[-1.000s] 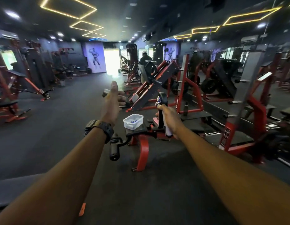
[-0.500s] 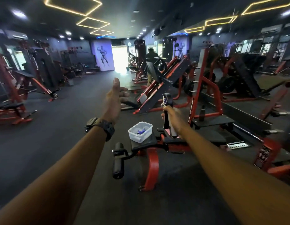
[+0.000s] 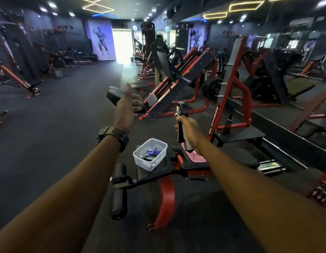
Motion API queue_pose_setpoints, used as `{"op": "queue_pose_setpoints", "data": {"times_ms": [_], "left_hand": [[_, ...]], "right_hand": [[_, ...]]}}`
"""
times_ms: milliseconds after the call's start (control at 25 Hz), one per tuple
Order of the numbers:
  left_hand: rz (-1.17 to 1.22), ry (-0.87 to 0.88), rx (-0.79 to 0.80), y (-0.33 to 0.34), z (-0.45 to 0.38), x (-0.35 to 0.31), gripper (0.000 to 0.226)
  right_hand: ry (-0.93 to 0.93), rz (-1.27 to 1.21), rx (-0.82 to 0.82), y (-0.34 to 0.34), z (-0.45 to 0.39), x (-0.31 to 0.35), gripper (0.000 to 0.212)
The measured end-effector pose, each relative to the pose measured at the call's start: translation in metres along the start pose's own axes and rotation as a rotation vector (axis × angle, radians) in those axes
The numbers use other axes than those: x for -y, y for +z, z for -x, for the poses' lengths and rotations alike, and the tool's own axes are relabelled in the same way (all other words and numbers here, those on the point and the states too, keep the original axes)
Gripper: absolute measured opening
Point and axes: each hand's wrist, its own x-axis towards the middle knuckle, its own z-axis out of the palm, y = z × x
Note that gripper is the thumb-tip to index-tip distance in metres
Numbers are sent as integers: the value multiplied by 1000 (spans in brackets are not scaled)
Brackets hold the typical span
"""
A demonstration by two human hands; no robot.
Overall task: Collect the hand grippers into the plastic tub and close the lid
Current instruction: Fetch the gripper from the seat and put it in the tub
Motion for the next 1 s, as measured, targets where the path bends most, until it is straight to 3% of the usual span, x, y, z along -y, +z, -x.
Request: {"op": "queue_pose_setpoints", "data": {"times_ms": [360, 600, 920, 1000], "left_hand": [[-118, -127, -71, 38, -170, 124, 75], [-159, -259, -164, 40, -240, 212, 81], [-166, -400, -143, 25, -337, 333, 82], [-176, -444, -136, 24, -349, 363, 82]], "right_hand": [[81, 25, 80, 50, -215, -66, 40], [242, 75, 257, 90, -322, -130, 29], [311, 504, 466, 155, -427, -241, 24], [286, 645, 460, 172, -446, -272, 30]]}}
